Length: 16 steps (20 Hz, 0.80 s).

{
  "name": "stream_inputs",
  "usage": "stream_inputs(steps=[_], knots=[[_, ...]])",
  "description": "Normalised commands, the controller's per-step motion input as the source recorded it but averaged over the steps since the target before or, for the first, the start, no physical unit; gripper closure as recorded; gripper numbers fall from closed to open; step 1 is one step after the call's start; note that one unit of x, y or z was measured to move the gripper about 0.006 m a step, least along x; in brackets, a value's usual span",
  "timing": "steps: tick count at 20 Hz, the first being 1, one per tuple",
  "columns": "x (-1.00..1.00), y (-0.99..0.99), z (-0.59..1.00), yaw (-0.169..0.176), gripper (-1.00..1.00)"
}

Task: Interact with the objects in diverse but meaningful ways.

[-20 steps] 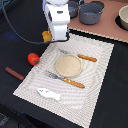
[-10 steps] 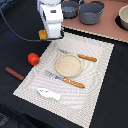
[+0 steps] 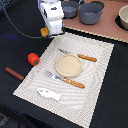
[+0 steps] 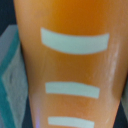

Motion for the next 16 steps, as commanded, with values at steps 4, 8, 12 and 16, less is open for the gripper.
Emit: stream_inputs(steps=[4, 8, 12, 16], knots=[[0.00, 0.12, -0.17, 0.000, 1.00], [0.00, 0.16, -0.14, -0.009, 1.00], [0.00, 0.17, -0.14, -0.008, 1.00], [0.00, 0.13, -0.10, -0.013, 1.00]])
